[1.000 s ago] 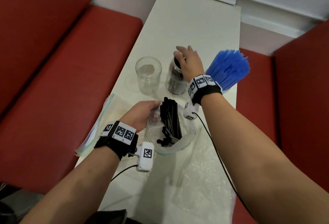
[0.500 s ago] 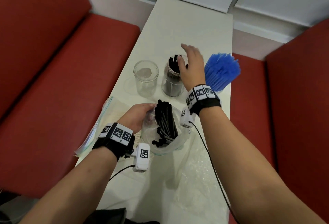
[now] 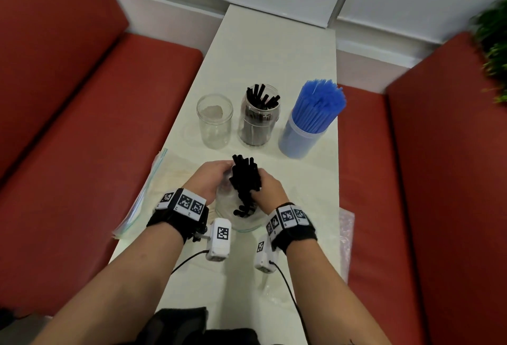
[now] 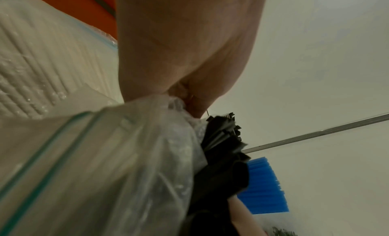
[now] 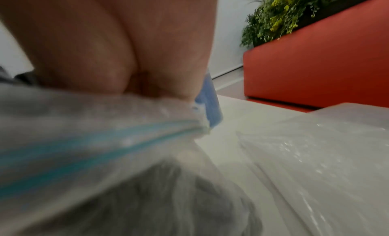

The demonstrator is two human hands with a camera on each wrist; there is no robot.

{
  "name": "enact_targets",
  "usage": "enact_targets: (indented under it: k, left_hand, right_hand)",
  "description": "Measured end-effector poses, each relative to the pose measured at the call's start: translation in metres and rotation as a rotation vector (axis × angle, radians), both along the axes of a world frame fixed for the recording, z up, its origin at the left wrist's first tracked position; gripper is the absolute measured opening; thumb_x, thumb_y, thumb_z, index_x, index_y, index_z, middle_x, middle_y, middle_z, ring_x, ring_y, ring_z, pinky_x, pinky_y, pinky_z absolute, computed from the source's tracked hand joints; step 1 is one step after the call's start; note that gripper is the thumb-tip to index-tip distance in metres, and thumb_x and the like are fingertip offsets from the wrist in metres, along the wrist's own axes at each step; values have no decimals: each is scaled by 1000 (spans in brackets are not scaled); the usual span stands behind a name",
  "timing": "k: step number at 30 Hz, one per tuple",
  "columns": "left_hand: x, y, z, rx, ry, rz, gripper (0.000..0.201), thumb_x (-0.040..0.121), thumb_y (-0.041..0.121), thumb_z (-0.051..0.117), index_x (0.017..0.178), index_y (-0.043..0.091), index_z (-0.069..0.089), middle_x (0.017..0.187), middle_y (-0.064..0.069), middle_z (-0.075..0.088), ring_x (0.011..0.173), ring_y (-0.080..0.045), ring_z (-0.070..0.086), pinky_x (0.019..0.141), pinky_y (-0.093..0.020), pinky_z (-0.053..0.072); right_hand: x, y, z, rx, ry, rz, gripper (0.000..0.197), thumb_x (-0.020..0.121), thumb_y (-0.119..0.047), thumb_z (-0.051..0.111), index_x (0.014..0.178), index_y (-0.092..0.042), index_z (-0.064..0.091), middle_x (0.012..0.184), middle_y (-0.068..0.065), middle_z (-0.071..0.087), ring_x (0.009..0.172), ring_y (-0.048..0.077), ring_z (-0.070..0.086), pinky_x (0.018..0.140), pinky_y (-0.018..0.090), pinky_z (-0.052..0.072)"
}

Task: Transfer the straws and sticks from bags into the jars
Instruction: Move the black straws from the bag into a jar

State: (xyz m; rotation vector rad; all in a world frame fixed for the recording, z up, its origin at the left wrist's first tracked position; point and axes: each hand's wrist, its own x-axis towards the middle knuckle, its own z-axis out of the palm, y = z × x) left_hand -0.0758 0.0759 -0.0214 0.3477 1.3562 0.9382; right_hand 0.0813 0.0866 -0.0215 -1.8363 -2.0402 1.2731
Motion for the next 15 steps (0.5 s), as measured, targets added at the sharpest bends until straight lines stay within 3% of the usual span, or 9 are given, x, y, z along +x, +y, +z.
enact_targets:
  k: [3,5,7,12,15]
  left_hand:
    - [1,-3,3,7,-15,-27,23,104,10,49,102,0,70,103,-20,63,88,-28,60,77,-35,47]
    - [0,-4,5,14,-26,-36,28,103,10,50,117,-6,68,112,-23,63,96,-30,59,86,-39,47]
    - [-1,-4,7,23,-44,-27,32,103,9,49,125,-9,64,117,-26,63,94,-28,63,88,-38,49]
    - [-7,-6,8,23,-58,-24,33,103,11,50,126,-9,63,120,-25,65,99,-30,65,100,-44,49]
    - [-9,-8,10,27,-57,-28,29,103,13,50,119,-5,68,108,-20,70,86,-24,69,89,-39,52]
  right_hand:
    - [2,-5,-7,54,-5,-34,34,89,-5,57,122,-8,61,116,15,69,109,35,63,88,34,48]
    - [6,-5,-7,64,42,-41,36,89,-5,59,124,-9,59,117,14,69,109,33,63,86,31,47]
    - [10,-5,-6,88,115,-76,41,88,-6,65,129,-10,58,118,10,69,108,26,64,86,26,44]
    - [14,-5,-5,127,241,-118,31,90,-3,66,121,-10,65,100,-5,66,97,14,62,69,0,38]
    - [13,-5,-2,151,278,-97,26,94,-5,63,119,-7,62,99,-5,63,95,12,58,69,3,37]
